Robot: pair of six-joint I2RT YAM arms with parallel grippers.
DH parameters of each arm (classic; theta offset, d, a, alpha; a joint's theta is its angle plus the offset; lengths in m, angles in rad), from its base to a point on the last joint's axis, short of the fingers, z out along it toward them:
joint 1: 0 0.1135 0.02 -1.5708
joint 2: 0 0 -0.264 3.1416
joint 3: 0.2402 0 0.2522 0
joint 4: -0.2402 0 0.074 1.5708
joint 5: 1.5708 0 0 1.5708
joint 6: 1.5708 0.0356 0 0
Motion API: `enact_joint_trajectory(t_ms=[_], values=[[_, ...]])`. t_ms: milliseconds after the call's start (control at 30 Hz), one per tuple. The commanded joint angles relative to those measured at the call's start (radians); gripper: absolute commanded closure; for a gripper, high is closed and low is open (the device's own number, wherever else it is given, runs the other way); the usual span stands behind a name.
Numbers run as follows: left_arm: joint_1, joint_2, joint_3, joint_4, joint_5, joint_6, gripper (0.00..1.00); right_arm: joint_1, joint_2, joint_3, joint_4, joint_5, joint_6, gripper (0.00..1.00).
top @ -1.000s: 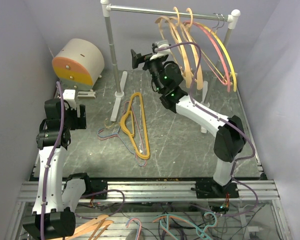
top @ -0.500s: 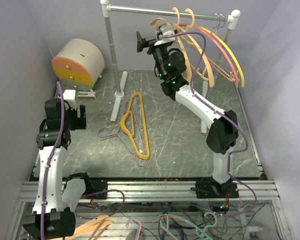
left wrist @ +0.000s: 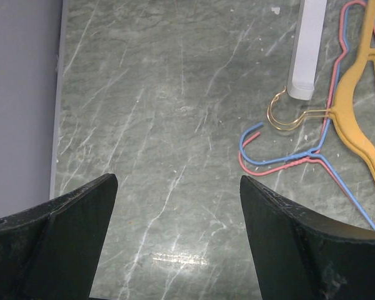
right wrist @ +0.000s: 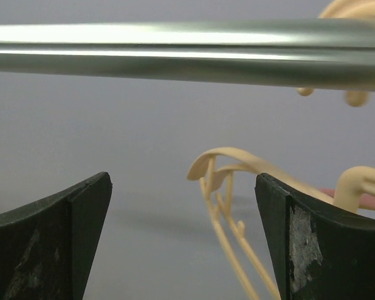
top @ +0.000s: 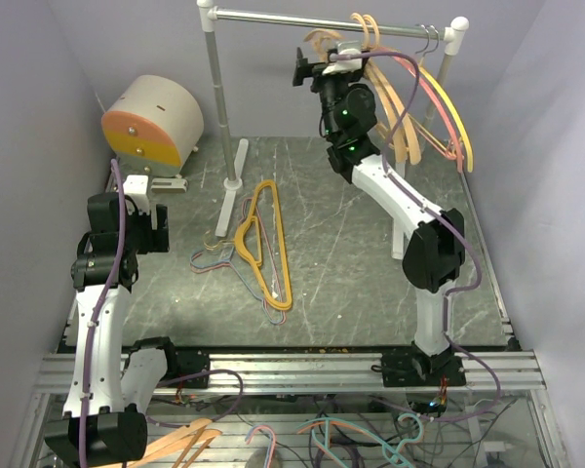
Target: Organize the hangers
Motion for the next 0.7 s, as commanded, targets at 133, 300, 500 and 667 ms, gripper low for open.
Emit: enact_joint_trajectory(t_ms=[133,300,500,667], values=[[0.013,-0.004,-0.009,0.033,0.034,0.008,0.09,-0.11,-0.064,0.016,-0.008,0.048,-0.014,0.01],[0.019,-0.003,-0.009,0.033,0.039,0.008,0.09,-0.145,-0.095,-0.016,-0.001,0.064,-0.015,0.01],[0.021,0.002,-0.009,0.033,0.046,0.008,0.09,-0.188,-0.137,-0.083,0.017,0.081,-0.002,0.0],[0.022,0.006,-0.011,0.035,0.047,0.008,0.09,-0.219,-0.173,-0.132,0.031,0.089,0.018,0.0]])
